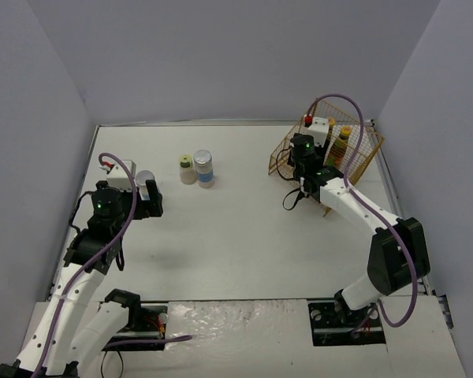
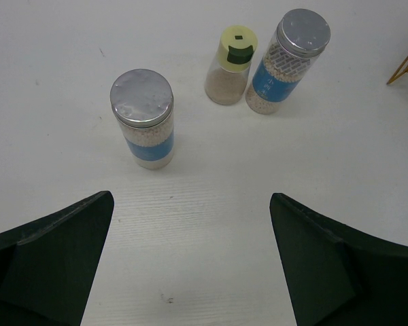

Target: Organize the condiment bottles

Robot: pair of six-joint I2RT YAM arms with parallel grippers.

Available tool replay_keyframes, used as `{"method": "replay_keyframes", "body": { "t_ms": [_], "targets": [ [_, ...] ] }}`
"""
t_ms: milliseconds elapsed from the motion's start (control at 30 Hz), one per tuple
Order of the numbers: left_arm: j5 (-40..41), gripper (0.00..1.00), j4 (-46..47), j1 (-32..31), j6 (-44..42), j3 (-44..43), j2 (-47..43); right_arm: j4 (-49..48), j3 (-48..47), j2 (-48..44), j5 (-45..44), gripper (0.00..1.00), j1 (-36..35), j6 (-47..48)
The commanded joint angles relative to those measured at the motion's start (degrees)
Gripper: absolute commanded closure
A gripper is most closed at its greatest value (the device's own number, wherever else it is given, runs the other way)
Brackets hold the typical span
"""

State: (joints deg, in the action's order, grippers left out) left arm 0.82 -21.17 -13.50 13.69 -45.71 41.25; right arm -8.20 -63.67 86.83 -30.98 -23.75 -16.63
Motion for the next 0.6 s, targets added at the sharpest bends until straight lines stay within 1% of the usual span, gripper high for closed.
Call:
{"method": "replay_keyframes", "body": {
  "t_ms": [0, 33, 133, 267, 333, 467, 567],
  "targets": [
    [-0.8, 0.03, 2.9, 0.3, 0.5, -2.3, 0.4, -7.5, 1.4, 1.9, 0.9, 1.00, 1.4, -2.2],
    [-0.8, 0.03, 3.0, 0.2, 0.5, -2.3, 0.4, -7.7, 1.4, 2.5, 1.3, 0.99, 1.4, -2.2],
    [-0.8, 0.03, 2.9, 0.3, 0.7, -2.3, 0.7, -8.0, 1.3, 4.6, 2.8, 0.89, 1.4, -2.7],
    [-1.1, 0.03, 3.0, 0.2, 0.9, -2.4, 1.7, -7.8, 0.9, 5.3, 4.0, 0.68, 1.4, -3.2],
    [-2.7, 0.03, 3.1, 0.3, 1.0, -2.4, 2.4, -6.9, 0.3, 4.8, 4.5, 0.61, 1.3, -3.4],
    [-4.3, 0.03, 3.3, 0.3, 1.1, -2.8, 4.1, -4.9, -0.8, 2.8, 5.3, 0.41, 1.4, -3.1],
    [-5.3, 0.03, 3.4, 0.3, 1.2, -3.0, 5.0, -3.1, -1.5, 1.2, 5.9, 0.29, 1.4, -3.0]
  ]
}}
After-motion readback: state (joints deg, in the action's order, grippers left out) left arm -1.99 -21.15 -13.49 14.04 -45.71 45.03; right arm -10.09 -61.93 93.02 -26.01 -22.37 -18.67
